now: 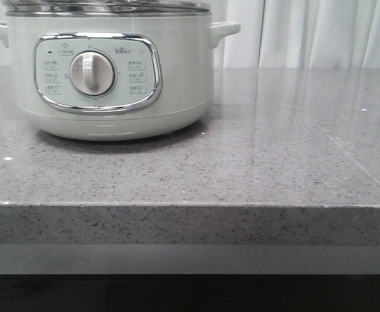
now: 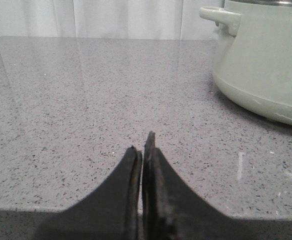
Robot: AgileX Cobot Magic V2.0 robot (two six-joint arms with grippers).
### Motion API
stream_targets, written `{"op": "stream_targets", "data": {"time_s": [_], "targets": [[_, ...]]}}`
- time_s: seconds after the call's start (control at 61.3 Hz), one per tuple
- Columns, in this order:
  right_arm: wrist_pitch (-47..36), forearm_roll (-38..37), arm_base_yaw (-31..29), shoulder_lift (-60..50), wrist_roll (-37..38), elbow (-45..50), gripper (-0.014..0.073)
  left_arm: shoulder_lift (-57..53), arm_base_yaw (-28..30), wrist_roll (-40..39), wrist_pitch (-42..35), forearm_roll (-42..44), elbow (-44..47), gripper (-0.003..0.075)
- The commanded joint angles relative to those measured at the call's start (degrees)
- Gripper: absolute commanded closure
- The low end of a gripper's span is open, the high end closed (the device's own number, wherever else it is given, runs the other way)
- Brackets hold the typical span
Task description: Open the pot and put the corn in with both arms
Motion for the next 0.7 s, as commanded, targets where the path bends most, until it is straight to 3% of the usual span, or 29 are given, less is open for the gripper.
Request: {"op": "stream_targets", "data": {"time_s": [0.0, 0.359, 0.522, 0.685], "targets": [[-6.68, 0.25, -0.27, 0.62, -0.25, 0.11, 0.0653, -1.34, 0.05, -0.59, -5.03, -0.65, 0.19, 0.0739], [-13.27, 0.25, -2.20, -6.01, -0.25, 17.00, 0.0653, -1.23, 0.05, -0.59, -5.03, -0.65, 0.19, 0.0739], [-19.22, 0.30, -2.20, -6.06, -0.25, 21.34, 0.0653, -1.23, 0.05, -0.59, -5.03, -0.65, 0.19, 0.0739], [-19.04, 0.30, -2.20, -6.06, -0.25, 21.20, 0.0653, -1.23, 0.05, -0.59, -5.03, -0.65, 0.19, 0.0739]]}}
